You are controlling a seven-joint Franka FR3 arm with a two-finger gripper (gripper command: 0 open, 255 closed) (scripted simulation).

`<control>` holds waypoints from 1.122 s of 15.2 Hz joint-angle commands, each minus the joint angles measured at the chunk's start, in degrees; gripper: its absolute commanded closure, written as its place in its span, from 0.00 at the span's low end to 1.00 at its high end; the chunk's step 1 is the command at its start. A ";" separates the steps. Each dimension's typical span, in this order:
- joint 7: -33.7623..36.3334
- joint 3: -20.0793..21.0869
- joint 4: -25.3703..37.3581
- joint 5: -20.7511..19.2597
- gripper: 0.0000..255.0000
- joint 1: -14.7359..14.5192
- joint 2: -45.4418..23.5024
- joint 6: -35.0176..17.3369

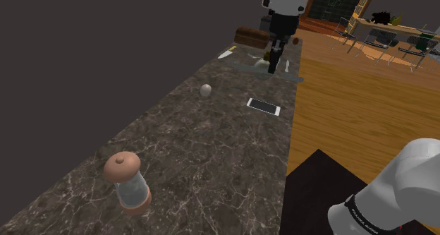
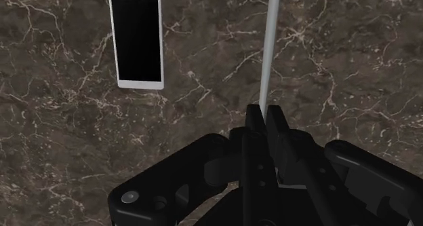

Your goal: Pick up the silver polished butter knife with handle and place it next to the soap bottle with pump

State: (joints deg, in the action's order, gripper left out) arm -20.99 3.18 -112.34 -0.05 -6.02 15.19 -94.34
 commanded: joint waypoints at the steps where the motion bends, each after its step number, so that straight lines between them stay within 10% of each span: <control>1: -3.00 -1.88 0.58 -0.67 1.00 1.19 -0.40 0.15; 17: -24.74 -14.81 14.05 -2.43 1.00 10.21 -12.85 0.54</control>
State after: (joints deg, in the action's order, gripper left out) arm -44.14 -10.83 -99.82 -2.61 3.53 3.57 -94.05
